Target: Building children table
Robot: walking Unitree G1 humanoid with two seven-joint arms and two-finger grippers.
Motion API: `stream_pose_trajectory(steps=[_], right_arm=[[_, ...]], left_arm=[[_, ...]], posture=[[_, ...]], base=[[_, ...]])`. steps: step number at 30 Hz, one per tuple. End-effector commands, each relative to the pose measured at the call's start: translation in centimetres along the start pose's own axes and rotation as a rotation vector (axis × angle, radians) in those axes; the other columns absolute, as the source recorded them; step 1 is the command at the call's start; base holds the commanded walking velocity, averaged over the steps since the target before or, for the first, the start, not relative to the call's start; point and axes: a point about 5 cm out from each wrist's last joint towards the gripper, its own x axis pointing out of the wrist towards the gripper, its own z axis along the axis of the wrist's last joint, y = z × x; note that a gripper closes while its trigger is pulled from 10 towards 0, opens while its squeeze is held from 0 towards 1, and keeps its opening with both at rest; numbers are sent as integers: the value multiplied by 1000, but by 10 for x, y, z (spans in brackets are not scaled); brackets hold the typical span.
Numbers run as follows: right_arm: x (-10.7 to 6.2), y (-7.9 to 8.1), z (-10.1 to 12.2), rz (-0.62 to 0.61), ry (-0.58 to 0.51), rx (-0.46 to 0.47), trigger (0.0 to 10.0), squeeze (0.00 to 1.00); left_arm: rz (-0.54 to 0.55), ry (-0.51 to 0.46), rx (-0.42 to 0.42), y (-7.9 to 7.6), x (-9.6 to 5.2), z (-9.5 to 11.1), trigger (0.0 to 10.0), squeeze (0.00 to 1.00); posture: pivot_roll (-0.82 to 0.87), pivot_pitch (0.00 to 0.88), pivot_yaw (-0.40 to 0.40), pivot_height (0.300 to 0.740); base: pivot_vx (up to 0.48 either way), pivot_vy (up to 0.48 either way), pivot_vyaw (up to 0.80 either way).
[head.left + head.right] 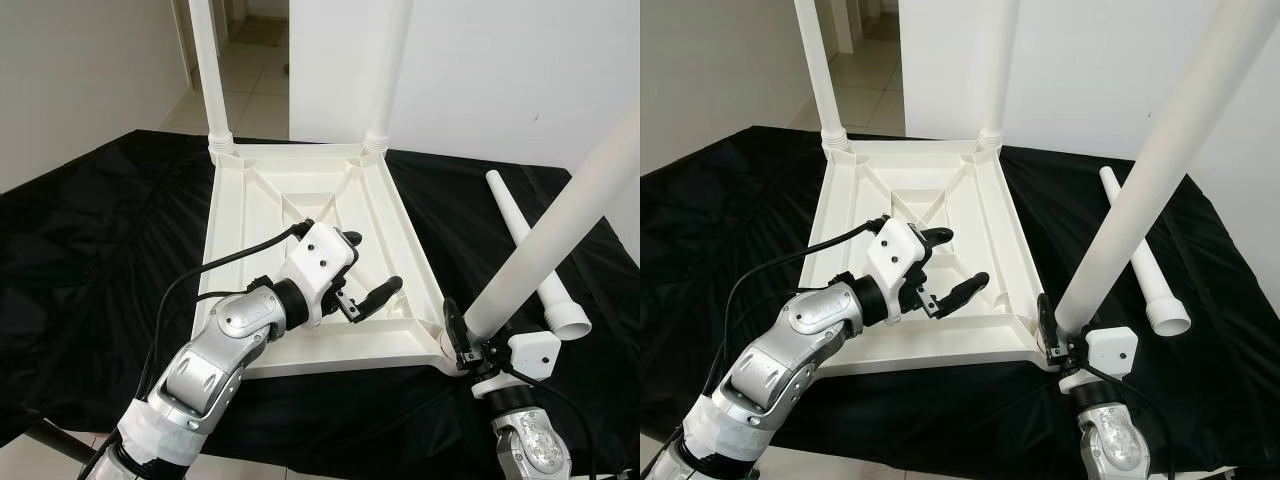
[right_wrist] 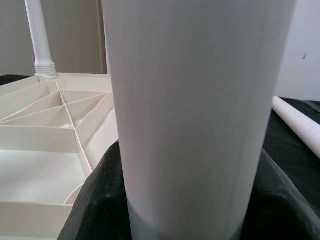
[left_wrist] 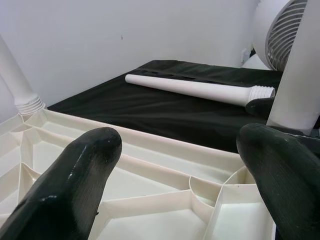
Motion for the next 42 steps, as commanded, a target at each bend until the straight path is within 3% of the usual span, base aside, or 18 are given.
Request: stream_pose_trajectory(steps=[1,18,30,42], right_arm=[[-24,6,-48,8,320,76,10000,0],[-14,-1,-48,-17,360,89,10000,0],[3,-2,-39,-27,371,107,10000,0],[-5,2,-41,-35,384,94,10000,0]], left_arm=[[-53,-4,11,-2,0,4,10000,0],[-55,-4,6,-4,-1,3,10000,0],[-61,-4,2,-6,0,3,10000,0],[-56,-5,2,-6,0,3,10000,0]], posture=[[-23,93,36,740],[-23,94,35,740],[-23,89,33,740],[-24,90,30,740]], base=[[0,0,0],[0,0,0],[0,0,0],[0,0,0]])
